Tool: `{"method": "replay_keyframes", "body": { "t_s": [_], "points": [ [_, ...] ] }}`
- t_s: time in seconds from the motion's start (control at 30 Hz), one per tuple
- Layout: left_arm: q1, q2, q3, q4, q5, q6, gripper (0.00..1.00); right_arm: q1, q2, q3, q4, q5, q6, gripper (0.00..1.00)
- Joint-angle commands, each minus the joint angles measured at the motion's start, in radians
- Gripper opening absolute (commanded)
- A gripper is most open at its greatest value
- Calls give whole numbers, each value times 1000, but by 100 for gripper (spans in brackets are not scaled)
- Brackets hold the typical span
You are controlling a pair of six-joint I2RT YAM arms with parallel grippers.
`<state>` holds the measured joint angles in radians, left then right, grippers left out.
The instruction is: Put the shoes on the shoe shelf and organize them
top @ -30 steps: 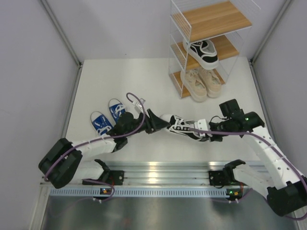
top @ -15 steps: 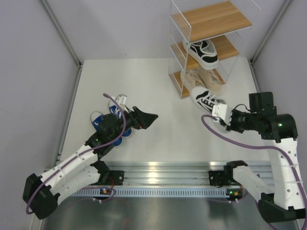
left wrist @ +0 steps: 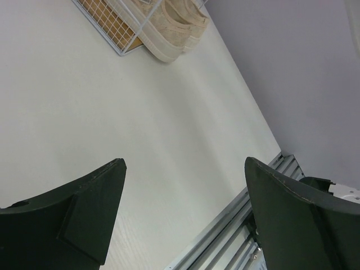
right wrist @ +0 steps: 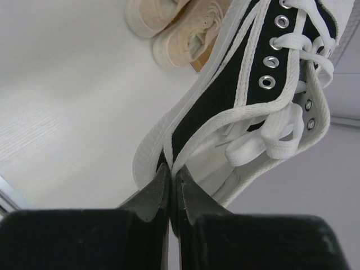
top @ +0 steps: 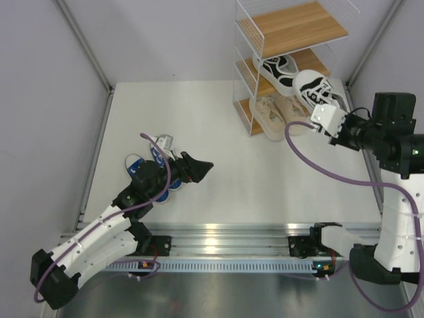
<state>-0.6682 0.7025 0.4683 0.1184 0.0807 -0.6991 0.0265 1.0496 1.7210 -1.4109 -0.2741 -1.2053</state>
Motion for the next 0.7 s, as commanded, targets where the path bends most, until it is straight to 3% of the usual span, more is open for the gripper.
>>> {"method": "replay_keyframes", "body": {
  "t_s": [0.0, 0.3, 0.67],
  "points": [
    [5, -27, -11, 1, -9, 32, 92, -42, 78, 119, 19, 53, -28, 0],
    [5, -74, -28, -20, -15, 36, 92, -122, 231, 241, 84, 32, -54, 0],
    [5, -75, -30, -17, -9, 39, 92, -154, 319, 247, 207, -34, -62, 0]
  ]
}}
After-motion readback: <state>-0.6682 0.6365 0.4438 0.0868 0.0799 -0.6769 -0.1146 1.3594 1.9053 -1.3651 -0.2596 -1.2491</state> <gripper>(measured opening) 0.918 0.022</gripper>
